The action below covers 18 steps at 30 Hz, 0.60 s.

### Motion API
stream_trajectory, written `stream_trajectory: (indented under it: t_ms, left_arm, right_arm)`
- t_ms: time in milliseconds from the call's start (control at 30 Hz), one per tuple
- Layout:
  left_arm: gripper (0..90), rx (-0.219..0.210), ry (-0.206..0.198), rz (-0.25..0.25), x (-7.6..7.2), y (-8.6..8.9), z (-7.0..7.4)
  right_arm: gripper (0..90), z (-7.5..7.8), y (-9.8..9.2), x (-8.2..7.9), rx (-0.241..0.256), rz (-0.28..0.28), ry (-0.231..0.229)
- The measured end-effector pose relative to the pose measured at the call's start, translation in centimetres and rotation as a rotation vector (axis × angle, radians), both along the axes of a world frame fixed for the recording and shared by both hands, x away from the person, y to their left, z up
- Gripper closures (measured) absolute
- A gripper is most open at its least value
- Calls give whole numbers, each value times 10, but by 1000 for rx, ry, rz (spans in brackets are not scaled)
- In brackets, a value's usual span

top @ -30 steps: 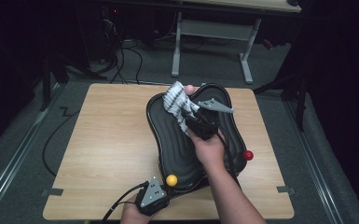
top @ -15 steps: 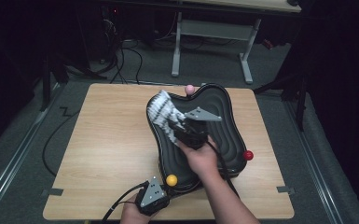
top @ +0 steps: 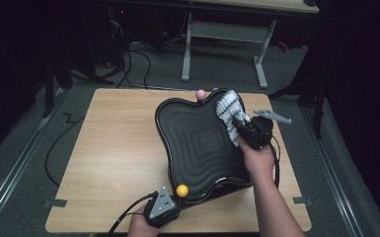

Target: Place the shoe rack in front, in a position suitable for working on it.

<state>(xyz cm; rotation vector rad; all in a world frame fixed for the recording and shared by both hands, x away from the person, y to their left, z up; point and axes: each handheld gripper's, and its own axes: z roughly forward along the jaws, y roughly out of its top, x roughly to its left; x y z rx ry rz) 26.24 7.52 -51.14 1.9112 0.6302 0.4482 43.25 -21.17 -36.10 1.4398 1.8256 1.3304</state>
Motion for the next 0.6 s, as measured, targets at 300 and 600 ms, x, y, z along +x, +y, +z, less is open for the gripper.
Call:
stream_trajectory:
  t_ms: [300, 600]
  left_arm:
    - [740, -2, 0, -2, 0, 0, 0]
    - [740, 2, 0, 1, 0, 1, 0]
  right_arm:
    - [746, 9, 18, 13, 29, 28, -1]
    - [747, 10, 35, 8, -10, 67, -30]
